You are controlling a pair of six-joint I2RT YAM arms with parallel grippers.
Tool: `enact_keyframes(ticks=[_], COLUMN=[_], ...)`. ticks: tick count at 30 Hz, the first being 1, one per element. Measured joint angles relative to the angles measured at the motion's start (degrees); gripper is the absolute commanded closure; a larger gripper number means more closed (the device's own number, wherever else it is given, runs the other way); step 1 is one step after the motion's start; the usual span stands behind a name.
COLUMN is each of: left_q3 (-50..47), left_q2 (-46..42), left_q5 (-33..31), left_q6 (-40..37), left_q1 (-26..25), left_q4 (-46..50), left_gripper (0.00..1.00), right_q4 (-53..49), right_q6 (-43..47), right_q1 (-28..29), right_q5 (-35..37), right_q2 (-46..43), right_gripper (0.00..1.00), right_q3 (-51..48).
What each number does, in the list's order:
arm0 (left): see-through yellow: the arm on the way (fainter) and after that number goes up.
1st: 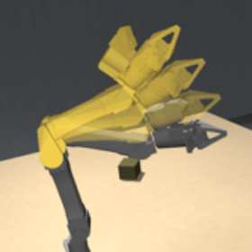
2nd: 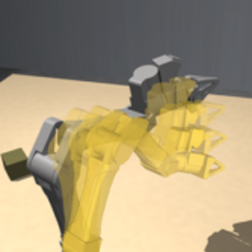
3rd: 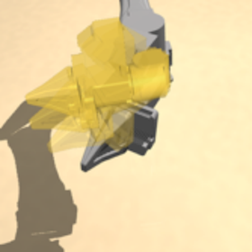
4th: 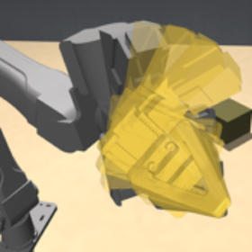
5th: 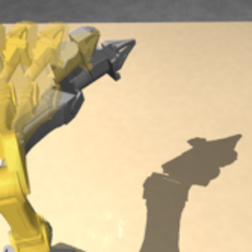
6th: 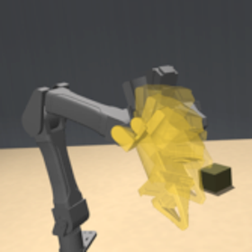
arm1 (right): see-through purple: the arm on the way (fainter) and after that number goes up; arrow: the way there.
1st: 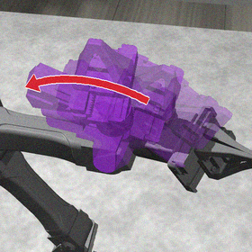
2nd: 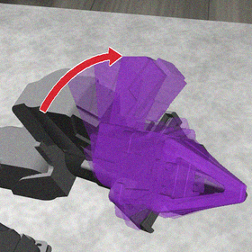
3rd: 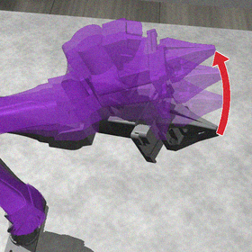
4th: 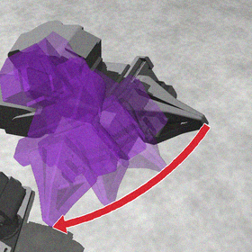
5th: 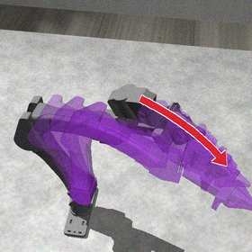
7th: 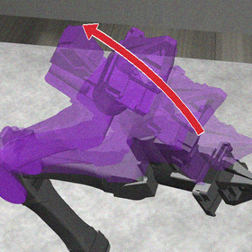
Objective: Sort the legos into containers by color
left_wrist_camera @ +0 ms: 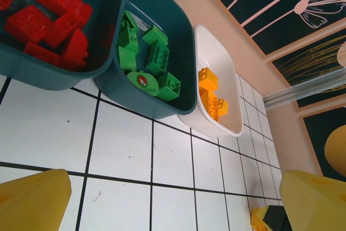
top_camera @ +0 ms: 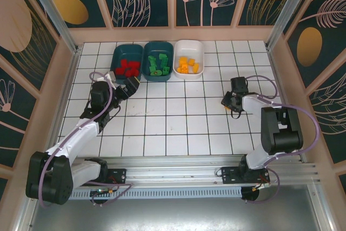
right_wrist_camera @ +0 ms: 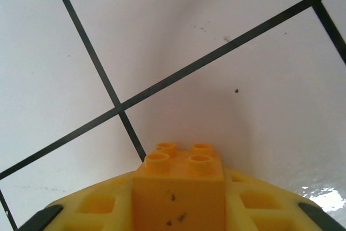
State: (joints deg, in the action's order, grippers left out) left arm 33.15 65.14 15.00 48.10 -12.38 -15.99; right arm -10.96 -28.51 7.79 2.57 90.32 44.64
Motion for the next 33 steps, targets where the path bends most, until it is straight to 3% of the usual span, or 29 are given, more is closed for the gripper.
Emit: enact_keyframes(ticks=[7, 13, 22, 24, 28, 33], left_q3=[-0.07, -1.55, -4.61, -4.66, -4.66, -4.59], left_q2=[0.00, -1.46, -7.37, -8.41, -11.19, -14.51], left_q5=[-0.07, -3.26, -8.61, -9.44, -10.62, -12.00], left_q6=[-0.04, 0.00, 0.44, 0.42, 0.20, -0.50], left_q1=[0.00, 0.00, 0.00, 0.00, 0.00, 0.00], left_q4=[0.85, 2.54, 6.19, 7.50, 10.23, 12.63], left_gripper=[0.01, 0.01, 0.01, 0.01, 0.02, 0.01], right_q4=[-0.50, -1.77, 1.62, 1.29, -0.17, -0.50], right_q6=[-0.07, -0.07, 0.81, 0.74, -1.20, -2.38], right_q1=[2.84, 9.75, 17.66, 18.01, 18.88, 21.35], right_q5=[1.07, 1.99, 6.16, 8.04, 12.09, 16.50], right_q2=[-0.09, 1.07, 23.71, 28.74, 35.65, 36.41], right_gripper=[0.73, 0.73, 0.72, 0.64, 0.34, 0.19], right_q3=[1.53, 12.92, 41.97, 46.38, 53.09, 54.14])
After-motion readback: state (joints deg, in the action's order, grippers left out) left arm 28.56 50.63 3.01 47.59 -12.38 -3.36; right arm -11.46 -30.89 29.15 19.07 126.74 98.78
